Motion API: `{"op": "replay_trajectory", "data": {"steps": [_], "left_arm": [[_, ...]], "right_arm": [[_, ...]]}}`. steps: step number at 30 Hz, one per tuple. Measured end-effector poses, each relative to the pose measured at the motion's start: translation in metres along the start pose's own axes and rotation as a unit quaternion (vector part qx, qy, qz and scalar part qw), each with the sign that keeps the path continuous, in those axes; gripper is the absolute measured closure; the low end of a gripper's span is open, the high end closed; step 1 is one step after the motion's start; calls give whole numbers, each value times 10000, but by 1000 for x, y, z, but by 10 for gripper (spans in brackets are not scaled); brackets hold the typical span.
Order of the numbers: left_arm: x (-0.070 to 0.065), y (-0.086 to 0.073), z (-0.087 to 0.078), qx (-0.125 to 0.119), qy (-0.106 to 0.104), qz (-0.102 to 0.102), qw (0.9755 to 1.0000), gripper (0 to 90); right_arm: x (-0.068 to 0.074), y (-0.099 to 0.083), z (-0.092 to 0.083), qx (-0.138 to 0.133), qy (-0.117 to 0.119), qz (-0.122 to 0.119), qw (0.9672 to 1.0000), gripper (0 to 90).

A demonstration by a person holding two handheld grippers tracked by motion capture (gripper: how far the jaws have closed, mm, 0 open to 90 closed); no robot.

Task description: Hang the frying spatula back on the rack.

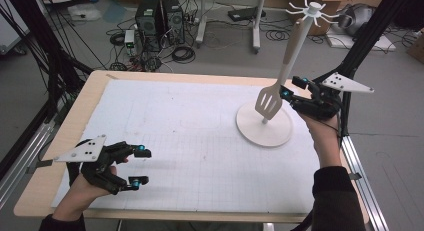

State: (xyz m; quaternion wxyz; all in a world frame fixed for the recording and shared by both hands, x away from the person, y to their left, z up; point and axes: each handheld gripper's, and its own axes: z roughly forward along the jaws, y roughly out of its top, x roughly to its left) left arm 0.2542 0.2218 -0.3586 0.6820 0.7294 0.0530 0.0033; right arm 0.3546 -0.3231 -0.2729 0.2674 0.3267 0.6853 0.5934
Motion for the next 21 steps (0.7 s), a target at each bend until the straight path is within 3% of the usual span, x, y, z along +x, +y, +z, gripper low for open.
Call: {"op": "replay_trajectory", "data": {"steps": [8,15,21], "left_arm": [[2,-3,-1,-2,83,13,10000,288],[9,-10,-1,16,218,-106,9997,251],[14,-17,-4,53,391,-123,9991,237]], "right_arm": [[20,-27,-16,69,506,-123,9986,290],[39,-61,-27,100,1051,36,9944,216],[52,-88,-29,277,1331,-55,9907,184]]}}
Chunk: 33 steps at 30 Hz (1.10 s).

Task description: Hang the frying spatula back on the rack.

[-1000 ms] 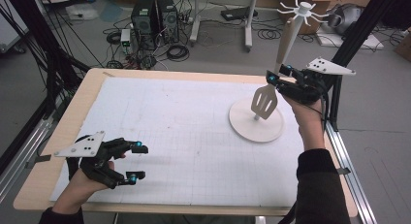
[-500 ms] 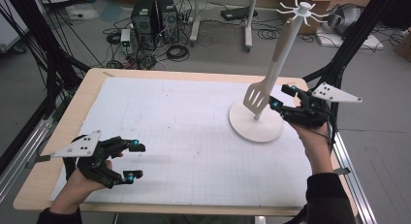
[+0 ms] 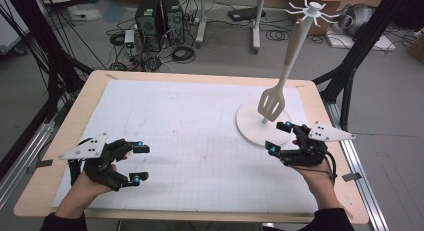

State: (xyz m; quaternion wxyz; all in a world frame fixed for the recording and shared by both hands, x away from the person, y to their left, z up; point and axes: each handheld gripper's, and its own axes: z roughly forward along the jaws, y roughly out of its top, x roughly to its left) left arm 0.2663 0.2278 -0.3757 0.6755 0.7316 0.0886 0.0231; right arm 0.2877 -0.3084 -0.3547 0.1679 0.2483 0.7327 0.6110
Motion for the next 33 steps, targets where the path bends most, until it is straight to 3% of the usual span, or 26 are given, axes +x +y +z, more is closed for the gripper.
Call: {"op": "replay_trajectory", "data": {"steps": [9,15,21,26,33], "left_arm": [[9,-11,-3,-20,377,24,9993,202],[15,-21,-7,16,670,-37,9977,177],[18,-25,-15,6,861,-84,9962,178],[19,-27,-20,-9,1011,-157,9948,178],[19,-28,-20,10,1012,-170,9947,178]], "right_arm": [[16,-35,10,340,109,-190,9992,146],[20,-52,15,570,168,-85,9982,137],[17,-60,19,681,166,66,9975,117],[17,-60,20,660,152,39,9977,117],[16,-60,19,655,134,66,9977,116]]}}
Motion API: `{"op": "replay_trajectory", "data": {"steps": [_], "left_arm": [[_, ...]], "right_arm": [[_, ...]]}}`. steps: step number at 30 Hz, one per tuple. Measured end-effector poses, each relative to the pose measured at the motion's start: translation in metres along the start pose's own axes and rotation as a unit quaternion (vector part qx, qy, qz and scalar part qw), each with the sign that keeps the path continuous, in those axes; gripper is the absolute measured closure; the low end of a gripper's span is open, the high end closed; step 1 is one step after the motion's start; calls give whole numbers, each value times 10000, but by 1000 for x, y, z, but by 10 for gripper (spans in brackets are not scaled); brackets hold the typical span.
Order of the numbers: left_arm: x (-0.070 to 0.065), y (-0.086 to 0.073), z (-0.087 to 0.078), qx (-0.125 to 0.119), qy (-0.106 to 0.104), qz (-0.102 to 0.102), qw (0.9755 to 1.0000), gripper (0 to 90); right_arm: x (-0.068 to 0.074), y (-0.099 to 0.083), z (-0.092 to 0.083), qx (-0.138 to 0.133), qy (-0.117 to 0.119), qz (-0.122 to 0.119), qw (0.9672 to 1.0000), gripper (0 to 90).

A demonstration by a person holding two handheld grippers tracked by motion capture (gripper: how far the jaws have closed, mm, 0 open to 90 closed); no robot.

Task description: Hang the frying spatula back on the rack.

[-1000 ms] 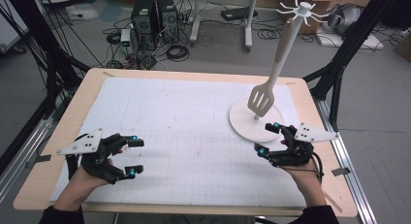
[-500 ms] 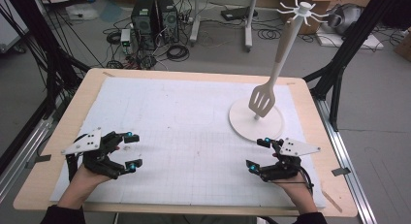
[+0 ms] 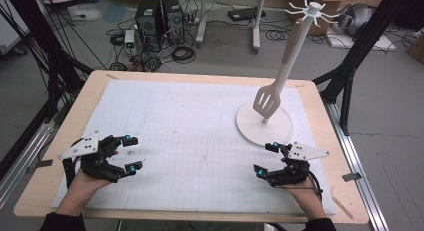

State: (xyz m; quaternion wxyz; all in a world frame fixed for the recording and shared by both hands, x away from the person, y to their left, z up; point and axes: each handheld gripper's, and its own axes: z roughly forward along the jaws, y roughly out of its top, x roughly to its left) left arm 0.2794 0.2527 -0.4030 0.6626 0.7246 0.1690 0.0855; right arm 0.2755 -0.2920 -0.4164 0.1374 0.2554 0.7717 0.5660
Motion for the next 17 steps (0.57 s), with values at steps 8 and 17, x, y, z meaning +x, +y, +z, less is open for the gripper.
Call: {"op": "replay_trajectory", "data": {"steps": [8,17], "left_arm": [[0,-1,-1,-4,6,-33,10000,178],[1,-1,0,41,3,-33,10000,178]], "right_arm": [[1,0,1,38,4,24,10000,116],[0,0,2,25,21,-8,10000,116]]}}
